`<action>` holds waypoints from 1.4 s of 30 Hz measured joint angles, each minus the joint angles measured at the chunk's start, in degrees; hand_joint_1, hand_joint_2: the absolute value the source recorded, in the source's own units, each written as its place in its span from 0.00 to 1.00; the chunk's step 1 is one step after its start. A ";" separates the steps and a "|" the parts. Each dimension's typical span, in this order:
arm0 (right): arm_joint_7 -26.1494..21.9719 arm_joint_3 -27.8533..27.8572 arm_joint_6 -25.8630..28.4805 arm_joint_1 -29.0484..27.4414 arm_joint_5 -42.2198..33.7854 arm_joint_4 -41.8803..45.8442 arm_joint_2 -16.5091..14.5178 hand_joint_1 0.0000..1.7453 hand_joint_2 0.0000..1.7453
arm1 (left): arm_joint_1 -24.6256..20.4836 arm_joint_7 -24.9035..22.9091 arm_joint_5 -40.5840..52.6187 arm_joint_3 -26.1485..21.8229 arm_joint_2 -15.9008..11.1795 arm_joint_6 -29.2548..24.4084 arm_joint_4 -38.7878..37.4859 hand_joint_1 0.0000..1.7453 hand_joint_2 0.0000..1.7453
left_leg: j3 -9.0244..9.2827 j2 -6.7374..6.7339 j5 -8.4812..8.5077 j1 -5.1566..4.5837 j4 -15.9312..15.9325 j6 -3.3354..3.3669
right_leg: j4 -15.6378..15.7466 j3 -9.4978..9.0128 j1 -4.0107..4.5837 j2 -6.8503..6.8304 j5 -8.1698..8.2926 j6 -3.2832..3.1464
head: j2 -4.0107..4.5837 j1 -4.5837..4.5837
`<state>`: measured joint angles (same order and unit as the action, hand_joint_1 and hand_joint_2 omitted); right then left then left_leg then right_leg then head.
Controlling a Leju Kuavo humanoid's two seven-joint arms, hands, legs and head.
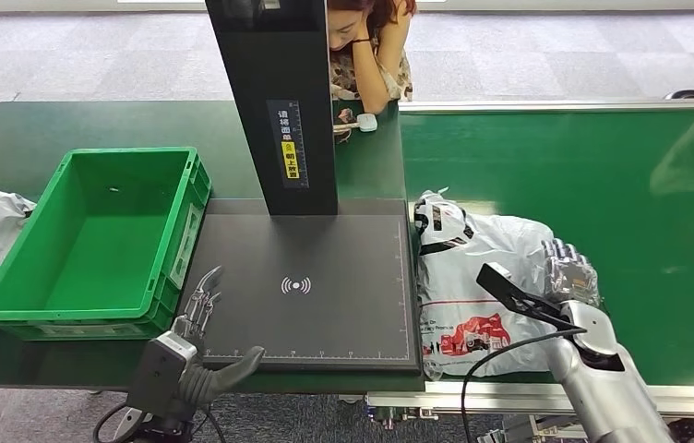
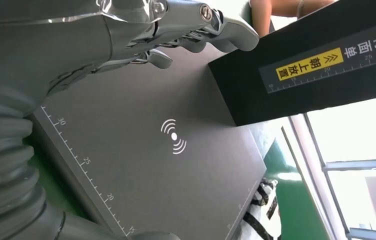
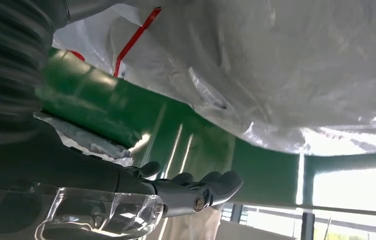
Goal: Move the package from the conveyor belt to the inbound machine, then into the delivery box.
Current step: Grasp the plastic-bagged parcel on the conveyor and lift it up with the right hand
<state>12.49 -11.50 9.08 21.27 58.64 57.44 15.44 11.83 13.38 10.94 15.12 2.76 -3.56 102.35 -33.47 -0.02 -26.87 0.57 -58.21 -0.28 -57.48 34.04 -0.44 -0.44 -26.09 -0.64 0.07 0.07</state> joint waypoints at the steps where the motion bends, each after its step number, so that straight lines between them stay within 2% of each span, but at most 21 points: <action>1: -0.22 -0.41 -0.77 0.31 -0.07 -1.43 0.17 0.00 1.00 | -0.42 -0.30 -0.02 0.03 0.01 0.19 -0.07 0.00 1.00 | 0.00 0.00 0.00 0.00 0.00 0.00 | 0.00 0.00 0.00 0.00 0.00 0.00 | 0.00 -0.01; 5: -4.50 -0.64 -5.75 0.30 -4.79 -3.75 0.02 0.00 1.00 | -1.33 -0.71 -0.18 0.04 0.02 0.73 -0.30 0.00 1.00 | 0.00 0.00 0.00 0.00 0.00 0.00 | 0.00 0.00 0.00 0.00 0.00 0.00 | 0.00 0.00; 8: -9.45 -0.61 -9.15 -0.24 -9.83 -4.61 -0.49 0.00 1.00 | -1.46 -0.75 -0.31 0.04 0.00 0.94 -0.59 0.00 1.00 | 0.01 -0.02 0.00 0.00 0.00 0.00 | 0.00 0.00 0.01 0.03 0.00 0.00 | 0.00 0.00; 12: -15.29 -0.60 -11.50 -1.13 -15.23 -5.74 -1.23 0.00 1.00 | -1.54 -0.75 -0.60 0.04 -0.05 1.00 -0.74 0.00 1.00 | 0.02 -0.03 -0.01 0.01 0.00 -0.01 | 0.00 0.01 0.01 0.05 -0.01 -0.01 | 0.00 0.00; 16: -16.85 -0.58 -12.35 -1.26 -17.04 -6.86 -1.63 0.00 1.00 | -1.78 -0.75 -0.81 0.05 -0.11 1.00 -1.01 0.00 1.00 | 0.04 -0.05 -0.01 0.02 0.01 -0.01 | 0.00 0.00 0.03 0.07 -0.01 -0.01 | 0.00 0.00; 20: -16.27 -0.62 -14.63 -0.94 -17.57 -8.07 -1.78 0.00 1.00 | -2.13 -0.75 -1.05 0.16 -0.11 0.98 -1.28 0.00 1.00 | 0.12 -0.07 -0.01 0.02 0.01 -0.01 | 0.00 -0.06 0.03 0.09 -0.01 -0.01 | 0.00 0.00; 21: -15.89 -0.66 -15.20 -0.78 -17.57 -8.41 -1.78 0.07 1.00 | -2.19 -0.75 -1.10 0.18 -0.11 0.98 -1.38 0.00 1.00 | 0.15 -0.07 -0.01 0.02 0.01 -0.01 | 0.00 -0.08 0.03 0.09 -0.01 -0.01 | 0.00 0.00; 24: -14.89 -0.92 -16.44 -0.44 -17.48 -9.23 -1.77 0.80 1.00 | -2.30 -0.75 -1.26 0.24 -0.11 1.00 -1.61 0.00 1.00 | 0.22 -0.07 -0.01 0.03 0.00 -0.01 | 0.01 -0.14 0.03 0.10 -0.01 -0.01 | 0.00 0.00; 25: -14.61 -1.09 -16.68 -0.38 -17.36 -9.44 -1.77 0.97 1.00 | -2.32 -0.75 -1.30 0.26 -0.11 1.01 -1.64 0.00 1.00 | 0.24 -0.07 -0.01 0.03 0.00 -0.01 | 0.02 -0.17 0.04 0.10 -0.01 -0.01 | 0.00 0.00; 27: -14.11 -1.51 -16.88 -0.22 -17.06 -9.73 -1.76 1.00 1.00 | -2.41 -0.75 -1.39 0.30 -0.12 1.04 -1.69 0.00 1.00 | 0.27 -0.08 -0.02 0.03 0.00 -0.01 | 0.03 -0.21 0.04 0.11 -0.01 -0.01 | 0.00 0.00; 42: -11.30 -4.03 -15.76 0.73 -15.81 -9.75 -1.03 1.00 1.00 | -3.04 -0.94 -1.69 0.41 -0.37 1.22 -2.14 0.00 1.00 | 0.59 -0.08 -0.06 0.02 0.00 0.05 | 0.07 -0.58 0.03 0.06 -0.01 0.01 | 0.00 0.00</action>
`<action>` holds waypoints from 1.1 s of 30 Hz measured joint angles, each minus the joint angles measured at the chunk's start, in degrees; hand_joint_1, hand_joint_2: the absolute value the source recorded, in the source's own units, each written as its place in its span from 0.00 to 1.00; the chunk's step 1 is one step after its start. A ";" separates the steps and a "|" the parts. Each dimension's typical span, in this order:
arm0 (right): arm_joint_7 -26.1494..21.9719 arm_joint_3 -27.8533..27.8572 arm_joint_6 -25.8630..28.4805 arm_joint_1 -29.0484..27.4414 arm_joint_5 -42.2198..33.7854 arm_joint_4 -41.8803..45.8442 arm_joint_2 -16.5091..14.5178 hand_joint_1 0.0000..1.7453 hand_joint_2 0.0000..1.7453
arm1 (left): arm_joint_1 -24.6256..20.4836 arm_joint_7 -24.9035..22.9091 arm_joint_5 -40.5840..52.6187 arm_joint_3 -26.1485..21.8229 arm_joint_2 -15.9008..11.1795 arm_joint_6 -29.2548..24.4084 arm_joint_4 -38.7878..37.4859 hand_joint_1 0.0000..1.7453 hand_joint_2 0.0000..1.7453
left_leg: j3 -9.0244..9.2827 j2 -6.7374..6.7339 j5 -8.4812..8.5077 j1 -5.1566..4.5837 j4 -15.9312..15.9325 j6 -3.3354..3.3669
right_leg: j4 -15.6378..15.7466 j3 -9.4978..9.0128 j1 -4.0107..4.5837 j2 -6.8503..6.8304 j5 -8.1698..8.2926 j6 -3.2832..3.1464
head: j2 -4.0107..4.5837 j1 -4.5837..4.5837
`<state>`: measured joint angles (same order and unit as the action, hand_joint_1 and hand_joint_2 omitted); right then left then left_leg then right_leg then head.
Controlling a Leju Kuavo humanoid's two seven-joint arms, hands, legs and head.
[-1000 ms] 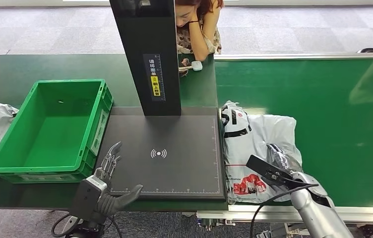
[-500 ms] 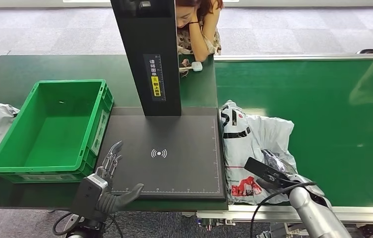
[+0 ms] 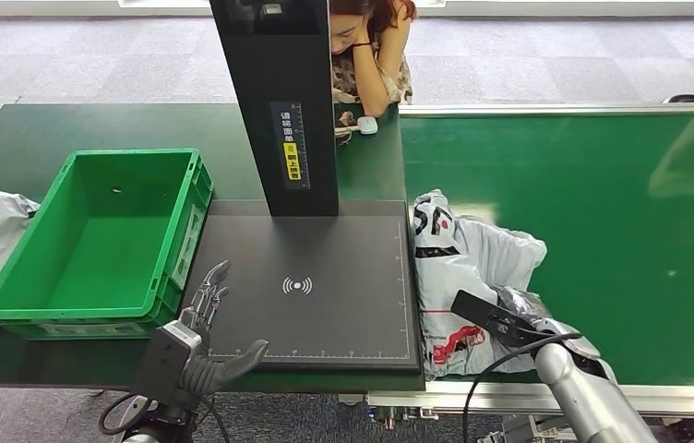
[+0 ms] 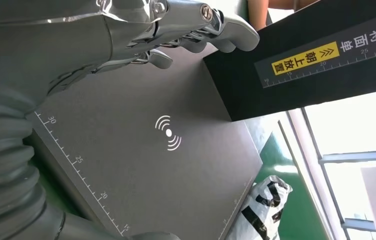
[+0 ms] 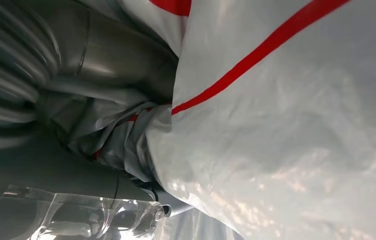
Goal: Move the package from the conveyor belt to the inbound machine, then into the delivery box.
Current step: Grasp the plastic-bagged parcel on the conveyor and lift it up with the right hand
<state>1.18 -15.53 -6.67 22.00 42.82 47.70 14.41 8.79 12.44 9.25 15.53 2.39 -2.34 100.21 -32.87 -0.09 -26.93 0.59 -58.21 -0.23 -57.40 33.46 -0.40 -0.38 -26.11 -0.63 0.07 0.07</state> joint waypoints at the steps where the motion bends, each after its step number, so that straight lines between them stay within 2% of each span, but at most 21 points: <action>1: 0.52 -0.15 0.90 -0.07 0.45 0.12 0.01 1.00 1.00 | 0.01 0.00 0.00 0.00 -0.01 -0.02 0.00 0.00 1.00 | 0.00 0.01 0.00 0.00 0.00 0.00 | 0.00 -0.01 0.00 -0.01 0.00 0.00 | 0.00 0.00; 6: 5.60 -1.49 7.25 -0.87 6.59 1.07 0.20 1.00 1.00 | 0.10 0.00 0.02 -0.01 -0.01 -0.09 0.00 0.00 1.00 | -0.03 0.07 0.01 -0.01 0.00 0.01 | 0.00 -0.01 -0.02 -0.09 0.00 0.01 | 0.00 0.01; 10: 13.99 -2.17 12.09 -1.69 17.97 2.38 0.91 1.00 1.00 | 0.15 0.00 0.46 0.01 0.01 -0.09 0.01 0.00 1.00 | -0.09 0.11 0.04 -0.03 0.00 0.07 | 0.01 0.00 -0.12 -0.14 0.01 0.06 | 0.00 -0.01; 14: 19.79 -1.40 13.20 -3.45 26.76 4.75 1.55 1.00 1.00 | 0.15 0.00 0.95 0.02 0.05 -0.07 0.02 0.00 1.00 | -0.13 0.08 0.03 -0.10 -0.01 0.10 | 0.01 0.05 -0.16 -0.10 0.03 0.08 | 0.00 0.00; 19: 22.55 1.57 12.77 -6.23 33.27 9.01 1.69 1.00 1.00 | 0.15 0.00 1.20 0.05 0.12 -0.07 0.04 0.00 1.00 | -0.25 0.08 0.02 -0.14 0.00 0.10 | 0.00 0.18 -0.15 -0.10 0.02 0.08 | 0.00 0.00; 22: 22.11 3.65 12.74 -6.64 34.47 10.39 1.67 1.00 1.00 | 0.14 0.00 1.36 0.05 0.26 -0.07 0.04 0.00 1.00 | -0.31 0.06 0.02 -0.13 0.01 0.10 | -0.01 0.25 -0.15 -0.07 0.02 0.08 | 0.00 0.00; 25: 18.85 5.78 14.25 -6.65 32.14 11.32 1.34 1.00 1.00 | 0.15 0.00 1.55 0.05 0.37 -0.09 0.03 0.00 1.00 | -0.35 0.06 0.02 -0.12 0.02 0.10 | -0.01 0.28 -0.14 -0.07 0.01 0.07 | 0.00 -0.01; 29: 12.21 8.69 18.16 -6.74 24.56 13.03 -0.08 1.00 1.00 | 0.23 0.02 1.75 0.04 0.39 -0.20 0.04 0.00 1.00 | -0.37 0.07 0.02 -0.12 0.03 0.10 | -0.02 0.31 -0.13 -0.08 0.01 0.07 | 0.00 -0.01; 33: 4.38 11.65 25.40 -7.22 15.56 15.82 -1.86 1.00 1.00 | 0.40 0.22 1.95 0.04 0.39 -0.33 0.04 0.00 1.00 | -0.41 0.07 0.02 -0.12 0.03 0.09 | -0.02 0.34 -0.13 -0.08 0.00 0.09 | 0.00 0.00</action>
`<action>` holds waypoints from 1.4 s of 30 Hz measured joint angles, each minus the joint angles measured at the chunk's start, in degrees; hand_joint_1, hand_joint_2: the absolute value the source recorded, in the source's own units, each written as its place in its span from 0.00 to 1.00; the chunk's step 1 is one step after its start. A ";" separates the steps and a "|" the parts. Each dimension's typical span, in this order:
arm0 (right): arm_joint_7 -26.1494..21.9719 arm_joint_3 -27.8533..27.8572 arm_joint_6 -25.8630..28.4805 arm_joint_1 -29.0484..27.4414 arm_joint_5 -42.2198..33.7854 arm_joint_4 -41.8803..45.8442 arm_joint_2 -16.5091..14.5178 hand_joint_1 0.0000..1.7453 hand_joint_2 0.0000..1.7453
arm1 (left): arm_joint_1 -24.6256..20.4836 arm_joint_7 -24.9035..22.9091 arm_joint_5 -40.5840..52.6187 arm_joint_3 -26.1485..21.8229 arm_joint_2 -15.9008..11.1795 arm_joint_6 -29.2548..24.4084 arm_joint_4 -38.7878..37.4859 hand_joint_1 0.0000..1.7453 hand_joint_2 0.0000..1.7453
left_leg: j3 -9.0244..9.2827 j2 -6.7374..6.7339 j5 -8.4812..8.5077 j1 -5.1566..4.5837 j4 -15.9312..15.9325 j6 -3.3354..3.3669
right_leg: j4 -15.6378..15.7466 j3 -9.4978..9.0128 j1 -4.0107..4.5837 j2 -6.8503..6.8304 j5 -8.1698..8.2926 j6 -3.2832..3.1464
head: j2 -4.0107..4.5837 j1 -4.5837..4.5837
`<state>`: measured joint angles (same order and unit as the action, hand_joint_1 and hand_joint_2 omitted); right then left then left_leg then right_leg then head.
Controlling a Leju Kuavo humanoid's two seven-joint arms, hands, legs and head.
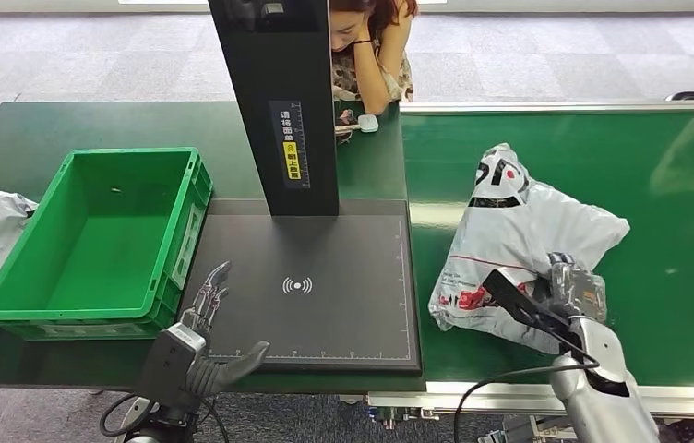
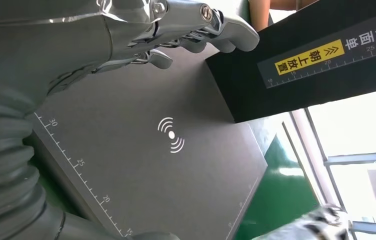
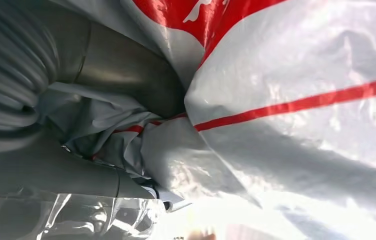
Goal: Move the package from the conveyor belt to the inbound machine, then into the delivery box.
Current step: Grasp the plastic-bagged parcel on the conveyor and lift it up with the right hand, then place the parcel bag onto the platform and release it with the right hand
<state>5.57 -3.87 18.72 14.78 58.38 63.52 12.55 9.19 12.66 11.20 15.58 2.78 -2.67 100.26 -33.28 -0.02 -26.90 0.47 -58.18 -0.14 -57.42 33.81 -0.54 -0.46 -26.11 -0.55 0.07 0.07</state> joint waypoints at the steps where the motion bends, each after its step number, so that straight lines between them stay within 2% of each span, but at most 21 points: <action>1: -1.92 0.60 2.27 -0.14 -1.90 0.77 -0.37 1.00 1.00 | 0.05 0.06 0.04 0.01 0.00 -0.07 -0.01 0.00 1.00 | -0.01 0.00 0.00 0.00 0.00 0.00 | 0.00 0.01 0.00 0.00 0.00 0.00 | 0.00 0.00; 8: -16.90 2.94 17.30 -1.42 -16.17 6.88 -2.45 1.00 1.00 | 0.35 1.14 0.16 0.17 0.01 -1.16 -0.02 0.00 1.00 | -0.08 -0.02 -0.01 -0.01 0.00 0.00 | 0.00 0.08 -0.01 0.03 -0.01 0.02 | 0.00 0.00; 11: -22.46 2.97 20.15 -1.40 -22.35 9.42 -3.25 1.00 1.00 | 0.38 1.41 0.14 0.46 0.01 -1.67 -0.02 0.00 1.00 | -0.11 -0.02 0.00 0.00 0.00 0.00 | 0.00 0.10 0.00 0.03 -0.01 0.02 | 0.00 0.00; 13: -24.72 2.48 19.58 -0.91 -25.41 10.59 -3.89 1.00 1.00 | 0.37 1.52 0.15 0.63 0.02 -1.86 -0.02 0.00 1.00 | -0.12 -0.03 0.00 0.00 0.01 0.00 | -0.01 0.10 0.00 0.04 -0.01 0.01 | 0.00 0.00; 17: -27.38 -1.20 12.95 0.97 -31.66 11.60 -5.36 1.00 1.00 | 0.35 1.85 0.13 0.73 0.02 -2.18 -0.02 0.00 1.00 | -0.09 -0.07 0.02 0.02 0.01 -0.02 | -0.03 0.10 0.01 0.10 0.00 0.01 | 0.00 0.00; 23: -27.41 -9.40 2.51 2.90 -38.26 11.20 -7.86 1.00 1.00 | 0.44 3.38 -0.56 0.68 -0.01 -3.69 0.01 0.00 1.00 | -0.15 -0.04 0.04 0.06 0.02 -0.06 | -0.07 0.13 0.05 0.07 -0.01 -0.01 | 0.00 0.00; 29: -25.24 -19.17 -17.68 7.26 -52.71 4.60 -11.13 1.00 1.00 | 0.76 5.61 -3.25 -0.96 0.46 -8.86 1.70 0.00 1.00 | -0.19 -0.10 0.07 0.10 0.02 -0.10 | -0.08 0.23 0.10 0.12 0.03 -0.08 | 0.00 0.01; 32: -23.91 -22.97 -20.90 8.23 -54.72 1.64 -12.82 1.00 1.00 | 1.02 7.19 -5.27 -2.36 1.41 -12.04 2.97 0.00 1.00 | -0.23 0.02 0.08 0.12 0.02 -0.12 | -0.08 0.22 0.12 0.00 0.01 -0.09 | 0.00 0.00; 36: -19.09 -27.01 -24.02 9.28 -55.83 -1.43 -14.80 1.00 1.00 | 1.37 10.33 -8.92 -4.27 2.48 -17.44 4.62 0.00 1.00 | -0.23 -0.07 0.08 0.13 0.02 -0.13 | -0.08 0.25 0.14 0.10 0.01 -0.10 | 0.00 0.00; 40: -16.04 -30.11 -25.29 11.48 -55.43 -5.30 -16.74 0.99 1.00 | 1.53 13.07 -11.09 -5.71 3.42 -22.37 6.43 0.00 1.00 | -0.23 -0.06 0.08 0.13 0.02 -0.13 | -0.08 0.25 0.14 0.09 0.01 -0.10 | 0.00 0.01; 42: -15.08 -31.22 -24.98 12.54 -54.93 -7.45 -17.50 0.49 1.00 | 1.77 14.35 -11.86 -6.27 3.77 -24.45 7.52 0.00 1.00 | -0.22 -0.05 0.08 0.13 0.02 -0.14 | -0.08 0.25 0.14 0.07 0.01 -0.10 | 0.00 0.00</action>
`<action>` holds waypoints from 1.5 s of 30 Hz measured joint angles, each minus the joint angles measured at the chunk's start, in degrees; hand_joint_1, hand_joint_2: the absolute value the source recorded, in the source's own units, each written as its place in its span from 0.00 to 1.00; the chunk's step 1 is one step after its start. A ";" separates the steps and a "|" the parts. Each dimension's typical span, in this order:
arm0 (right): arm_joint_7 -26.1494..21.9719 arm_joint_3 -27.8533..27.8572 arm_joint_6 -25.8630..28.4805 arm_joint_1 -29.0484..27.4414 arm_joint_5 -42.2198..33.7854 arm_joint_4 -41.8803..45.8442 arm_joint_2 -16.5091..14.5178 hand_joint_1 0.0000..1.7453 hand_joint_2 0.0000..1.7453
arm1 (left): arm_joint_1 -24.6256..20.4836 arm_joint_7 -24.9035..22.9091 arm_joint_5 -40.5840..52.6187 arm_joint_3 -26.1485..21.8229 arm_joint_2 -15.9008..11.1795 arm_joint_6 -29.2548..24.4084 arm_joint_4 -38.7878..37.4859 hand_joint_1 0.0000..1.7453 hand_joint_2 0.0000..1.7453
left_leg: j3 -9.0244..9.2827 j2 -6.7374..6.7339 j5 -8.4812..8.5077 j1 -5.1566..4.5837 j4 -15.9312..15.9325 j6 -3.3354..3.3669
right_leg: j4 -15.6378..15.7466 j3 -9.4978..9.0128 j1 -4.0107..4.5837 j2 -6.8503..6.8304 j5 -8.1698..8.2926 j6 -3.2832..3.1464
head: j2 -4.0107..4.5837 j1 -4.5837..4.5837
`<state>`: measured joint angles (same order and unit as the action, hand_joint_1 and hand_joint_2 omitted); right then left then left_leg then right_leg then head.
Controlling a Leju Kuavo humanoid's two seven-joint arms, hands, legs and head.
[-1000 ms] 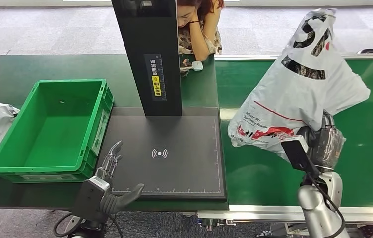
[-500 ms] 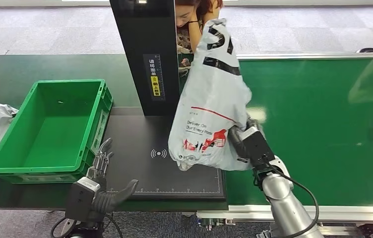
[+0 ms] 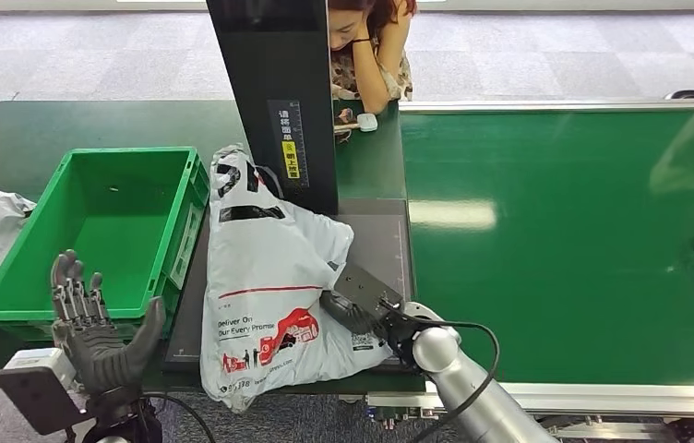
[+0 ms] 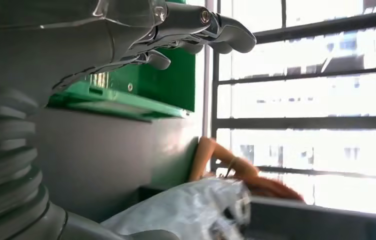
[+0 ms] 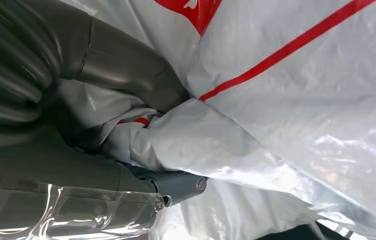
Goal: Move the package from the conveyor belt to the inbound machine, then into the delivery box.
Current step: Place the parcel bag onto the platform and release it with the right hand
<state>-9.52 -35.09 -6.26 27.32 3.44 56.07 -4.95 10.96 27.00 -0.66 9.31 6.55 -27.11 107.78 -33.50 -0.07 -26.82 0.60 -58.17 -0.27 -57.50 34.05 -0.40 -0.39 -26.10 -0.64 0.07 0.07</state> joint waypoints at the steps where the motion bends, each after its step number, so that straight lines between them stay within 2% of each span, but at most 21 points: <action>1: 0.39 -0.45 0.27 0.39 0.24 -0.94 -0.26 0.24 1.00 | 0.14 0.53 -0.31 -0.18 0.10 -0.77 0.51 0.00 1.00 | 0.00 0.01 0.00 0.00 0.00 0.00 | 0.00 0.00 0.00 -0.01 0.00 0.00 | 0.00 0.00; 2: 0.69 -0.83 0.54 0.65 0.47 -1.74 -0.42 0.00 1.00 | 0.28 1.01 -0.56 -0.33 0.20 -1.41 1.00 0.00 1.00 | 0.00 0.01 0.00 0.00 0.00 0.00 | 0.00 -0.01 0.00 -0.02 0.00 0.00 | 0.00 0.00; 7: 1.44 -1.63 1.95 0.95 1.17 -3.77 -0.64 0.00 1.00 | 0.85 4.08 -1.74 -0.87 0.53 -4.66 3.13 0.00 1.00 | 0.00 0.02 0.00 -0.01 -0.01 0.00 | 0.01 -0.01 -0.01 -0.02 0.00 0.00 | 0.00 0.00; 11: -0.30 -1.35 5.03 0.34 -0.06 -3.01 -0.55 0.00 1.00 | 1.20 6.04 -1.76 -0.92 0.62 -6.98 4.84 0.00 1.00 | 0.01 0.01 0.00 -0.01 -0.02 0.00 | 0.02 0.00 -0.01 -0.02 0.00 0.00 | 0.00 0.00; 16: -5.33 2.51 11.00 -4.61 -5.38 4.98 0.41 0.00 1.00 | 2.21 6.92 0.40 -0.83 0.47 -8.27 6.54 0.00 1.00 | -0.01 0.02 -0.01 -0.01 -0.02 0.00 | 0.04 0.06 -0.01 -0.03 -0.01 0.00 | 0.00 0.00; 20: -9.21 6.94 13.84 -10.33 -9.03 14.03 1.17 0.00 1.00 | 2.23 3.12 6.98 0.18 -0.39 -5.79 6.80 0.00 1.00 | -0.05 0.02 -0.04 -0.01 -0.02 0.00 | 0.04 0.10 -0.01 -0.02 -0.01 0.00 | 0.00 0.01; 28: -13.13 12.70 15.93 -18.51 -10.97 27.51 1.63 0.00 1.00 | 1.10 -9.19 27.03 3.80 -2.19 6.12 6.64 0.00 1.00 | -0.05 -0.03 -0.05 -0.02 -0.02 -0.02 | 0.05 0.13 -0.01 0.03 -0.01 0.00 | 0.00 0.01; 33: -14.32 15.20 16.01 -22.48 -12.81 33.28 1.65 0.00 1.00 | -1.63 -14.66 35.47 6.36 -4.42 18.40 5.18 0.00 1.00 | -0.05 -0.02 -0.05 -0.02 -0.02 -0.02 | 0.05 0.15 -0.01 0.03 -0.01 -0.01 | 0.00 0.01; 38: -14.47 17.09 16.02 -25.73 -11.92 37.93 1.65 0.00 1.00 | -9.78 -18.05 38.96 7.81 -7.90 28.84 -1.89 0.00 1.00 | -0.04 0.00 0.00 -0.01 -0.01 -0.05 | 0.04 0.15 -0.01 0.00 0.01 -0.02 | 0.00 0.00; 45: -14.95 19.21 15.86 -29.11 -11.04 44.22 1.63 0.00 1.00 | -24.81 -17.72 37.04 11.09 -14.05 37.29 -20.34 0.00 1.00 | -0.02 -0.06 0.09 0.00 -0.02 -0.13 | 0.01 0.17 0.00 0.06 0.09 -0.10 | 0.00 0.01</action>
<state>-24.47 -15.88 9.60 -1.79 -7.60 100.29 -3.32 -13.85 9.28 36.38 20.41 -7.51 10.18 87.43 -33.53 -0.13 -26.73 0.60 -58.18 -0.40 -57.49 34.23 -0.39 -0.32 -26.00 -0.74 0.07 0.07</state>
